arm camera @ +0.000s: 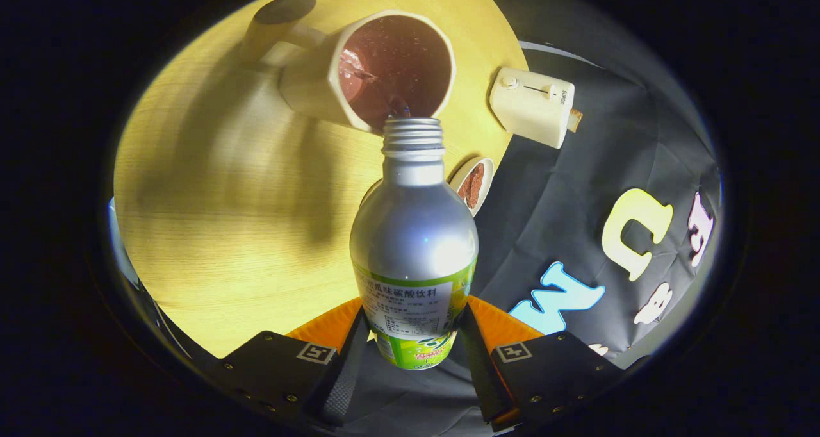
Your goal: Take the bottle from table, then pour the juice into the cup, finally place the bottle on the coaster
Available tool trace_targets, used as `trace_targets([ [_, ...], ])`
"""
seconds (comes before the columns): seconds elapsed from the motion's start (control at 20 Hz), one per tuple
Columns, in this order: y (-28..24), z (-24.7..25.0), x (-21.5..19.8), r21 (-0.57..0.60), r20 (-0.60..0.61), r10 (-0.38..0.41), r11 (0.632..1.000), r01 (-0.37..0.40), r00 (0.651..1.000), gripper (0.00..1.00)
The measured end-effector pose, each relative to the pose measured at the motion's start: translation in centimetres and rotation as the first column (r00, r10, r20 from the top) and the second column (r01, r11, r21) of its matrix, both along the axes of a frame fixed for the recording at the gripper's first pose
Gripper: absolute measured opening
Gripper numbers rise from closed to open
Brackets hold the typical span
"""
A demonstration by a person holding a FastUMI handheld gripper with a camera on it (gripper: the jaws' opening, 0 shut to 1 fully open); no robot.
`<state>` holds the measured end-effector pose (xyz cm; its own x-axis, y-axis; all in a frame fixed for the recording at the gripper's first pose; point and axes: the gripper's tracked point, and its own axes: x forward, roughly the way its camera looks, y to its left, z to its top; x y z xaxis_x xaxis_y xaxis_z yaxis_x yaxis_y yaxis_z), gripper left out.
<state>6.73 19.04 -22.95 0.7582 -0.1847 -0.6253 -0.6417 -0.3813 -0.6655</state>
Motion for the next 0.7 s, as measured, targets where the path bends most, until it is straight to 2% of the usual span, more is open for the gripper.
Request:
trace_targets([
  [0.7,-0.01,0.86,-0.23,-0.038,-0.002,0.010,0.999,-0.010,1.000,0.75],
])
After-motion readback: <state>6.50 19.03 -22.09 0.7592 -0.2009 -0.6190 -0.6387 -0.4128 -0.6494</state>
